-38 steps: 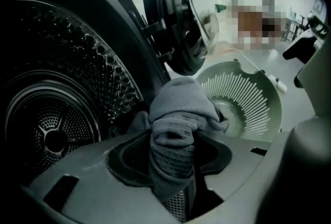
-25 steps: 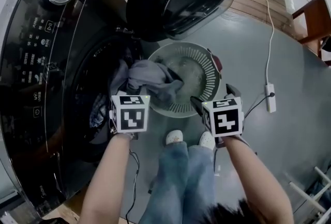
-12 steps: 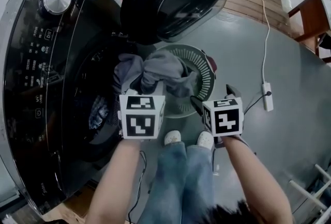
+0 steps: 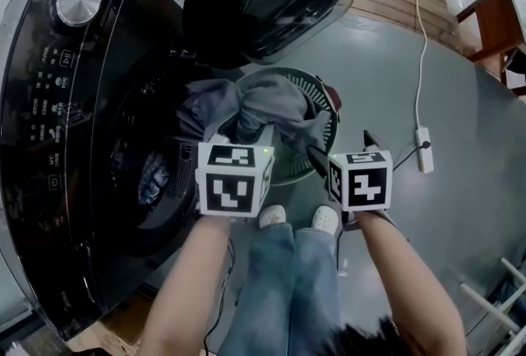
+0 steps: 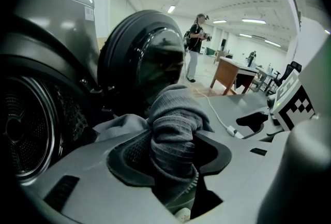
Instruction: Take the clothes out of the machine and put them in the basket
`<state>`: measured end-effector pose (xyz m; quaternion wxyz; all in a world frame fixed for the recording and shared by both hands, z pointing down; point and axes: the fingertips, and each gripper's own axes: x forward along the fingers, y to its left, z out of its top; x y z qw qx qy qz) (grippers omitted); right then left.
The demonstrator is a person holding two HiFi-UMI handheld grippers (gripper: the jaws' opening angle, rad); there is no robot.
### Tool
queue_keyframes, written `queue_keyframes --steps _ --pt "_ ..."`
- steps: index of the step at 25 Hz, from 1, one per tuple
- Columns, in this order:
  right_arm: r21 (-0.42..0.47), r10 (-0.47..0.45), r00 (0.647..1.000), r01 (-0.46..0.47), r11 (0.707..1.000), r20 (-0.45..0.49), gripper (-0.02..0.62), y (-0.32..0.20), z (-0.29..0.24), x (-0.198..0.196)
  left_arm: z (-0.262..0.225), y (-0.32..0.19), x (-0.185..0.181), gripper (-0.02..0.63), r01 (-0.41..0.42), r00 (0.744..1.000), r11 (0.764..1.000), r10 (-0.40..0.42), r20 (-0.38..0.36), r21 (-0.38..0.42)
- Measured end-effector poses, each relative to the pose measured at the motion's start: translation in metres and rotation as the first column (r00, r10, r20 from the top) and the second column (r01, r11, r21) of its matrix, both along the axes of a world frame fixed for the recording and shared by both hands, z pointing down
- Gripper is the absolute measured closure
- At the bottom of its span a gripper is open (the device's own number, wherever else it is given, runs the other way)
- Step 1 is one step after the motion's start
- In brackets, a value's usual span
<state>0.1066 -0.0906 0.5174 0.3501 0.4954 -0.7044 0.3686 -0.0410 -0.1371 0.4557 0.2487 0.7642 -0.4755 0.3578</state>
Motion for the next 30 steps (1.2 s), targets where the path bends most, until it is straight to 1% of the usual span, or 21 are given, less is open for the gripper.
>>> queue_keyframes --steps 4,9,12,15,16,17,18,19,20,23,28,30 --pt "-0.008 -0.009 1.000 0.009 1.000 0.003 0.069 0.001 0.005 -0.004 0.027 0.007 0.005 0.411 -0.019 1.000 0.997 0.020 0.003 -0.074" --pt "-0.014 -0.015 1.000 0.015 1.000 -0.004 0.069 0.002 0.014 -0.005 0.069 0.013 0.012 0.402 -0.027 0.999 0.985 0.023 -0.029 -0.168" --pt "-0.022 -0.022 1.000 0.021 1.000 -0.007 0.069 0.003 0.020 -0.006 0.094 0.016 0.012 0.385 -0.010 1.000 0.975 0.006 -0.020 -0.220" --pt "-0.032 -0.020 1.000 0.020 0.999 -0.013 0.069 0.004 0.026 -0.005 0.115 0.022 0.006 0.357 0.033 0.999 0.964 -0.030 0.015 -0.265" --pt "-0.035 -0.018 1.000 0.017 0.999 -0.014 0.069 0.004 0.028 -0.005 0.117 0.021 0.007 0.359 0.045 0.999 0.964 -0.045 0.004 -0.260" --pt "-0.038 -0.015 1.000 0.015 0.999 -0.015 0.069 0.005 0.029 -0.005 0.119 0.018 0.009 0.348 0.056 0.998 0.967 -0.064 -0.026 -0.248" --pt "-0.040 -0.014 1.000 0.013 0.999 -0.016 0.069 0.005 0.030 -0.004 0.120 0.016 0.011 0.292 0.069 0.995 0.968 -0.085 -0.059 -0.242" --pt "-0.042 -0.014 1.000 0.013 0.999 -0.016 0.069 0.005 0.031 -0.004 0.122 0.015 0.010 0.221 0.084 0.991 0.966 -0.107 -0.080 -0.246" --pt "-0.044 -0.014 1.000 0.013 0.999 -0.017 0.069 0.005 0.032 -0.004 0.124 0.016 0.007 0.206 0.100 0.988 0.962 -0.126 -0.086 -0.255" --pt "-0.048 -0.014 1.000 0.013 0.999 -0.018 0.069 0.004 0.033 -0.004 0.127 0.018 -0.009 0.195 0.126 0.988 0.959 -0.145 -0.058 -0.254" --pt "-0.052 -0.017 1.000 0.016 0.999 -0.019 0.069 0.003 0.034 -0.008 0.126 0.021 -0.037 0.195 0.136 0.990 0.964 -0.141 -0.004 -0.230" --pt "-0.051 -0.015 1.000 0.014 0.999 -0.017 0.069 0.002 0.034 -0.011 0.123 0.020 -0.047 0.195 0.130 0.992 0.969 -0.128 0.022 -0.211"
